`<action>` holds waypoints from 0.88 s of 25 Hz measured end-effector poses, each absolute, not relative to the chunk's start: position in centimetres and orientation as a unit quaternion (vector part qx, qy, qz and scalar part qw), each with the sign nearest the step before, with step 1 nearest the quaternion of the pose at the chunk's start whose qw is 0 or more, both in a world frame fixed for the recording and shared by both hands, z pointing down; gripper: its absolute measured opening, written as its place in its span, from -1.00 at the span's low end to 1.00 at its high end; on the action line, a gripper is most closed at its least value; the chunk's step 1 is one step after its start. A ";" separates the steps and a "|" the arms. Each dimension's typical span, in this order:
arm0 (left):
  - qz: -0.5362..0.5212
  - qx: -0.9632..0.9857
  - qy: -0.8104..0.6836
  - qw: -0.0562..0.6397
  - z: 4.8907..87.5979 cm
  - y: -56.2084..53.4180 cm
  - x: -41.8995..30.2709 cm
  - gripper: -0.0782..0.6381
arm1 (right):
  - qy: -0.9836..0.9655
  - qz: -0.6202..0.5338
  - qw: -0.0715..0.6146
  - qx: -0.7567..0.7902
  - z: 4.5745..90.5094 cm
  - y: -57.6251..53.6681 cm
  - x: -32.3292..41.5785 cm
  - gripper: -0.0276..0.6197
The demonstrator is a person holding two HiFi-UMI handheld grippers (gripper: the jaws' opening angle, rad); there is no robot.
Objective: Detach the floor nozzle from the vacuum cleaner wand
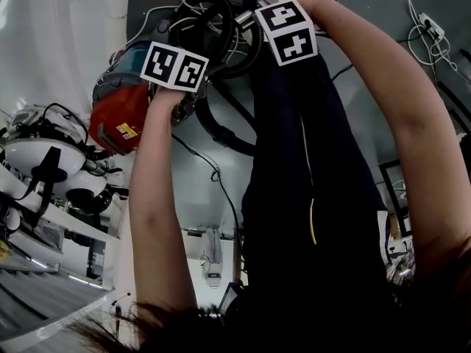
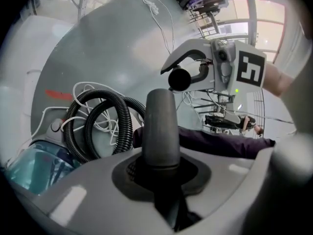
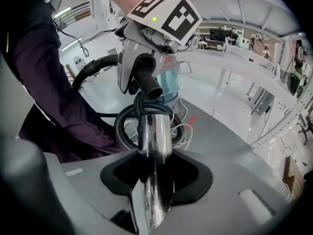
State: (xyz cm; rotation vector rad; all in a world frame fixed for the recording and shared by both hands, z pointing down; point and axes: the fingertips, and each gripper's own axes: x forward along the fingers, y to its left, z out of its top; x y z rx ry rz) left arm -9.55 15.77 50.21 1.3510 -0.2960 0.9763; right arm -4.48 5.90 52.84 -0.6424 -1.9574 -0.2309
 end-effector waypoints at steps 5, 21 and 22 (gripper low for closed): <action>0.401 0.584 -0.165 0.686 53.2 15.6 -10.3 -0.58 | -0.810 -0.103 0.519 -0.254 55.1 6.5 -5.5 -0.44; 0.387 0.553 -0.241 0.697 60.5 15.8 -12.4 -0.58 | -0.798 -0.126 0.551 -0.208 61.6 8.3 -7.1 -0.43; 0.388 0.551 -0.241 0.699 60.6 15.8 -12.4 -0.58 | -0.798 -0.126 0.552 -0.206 61.8 8.3 -7.2 -0.43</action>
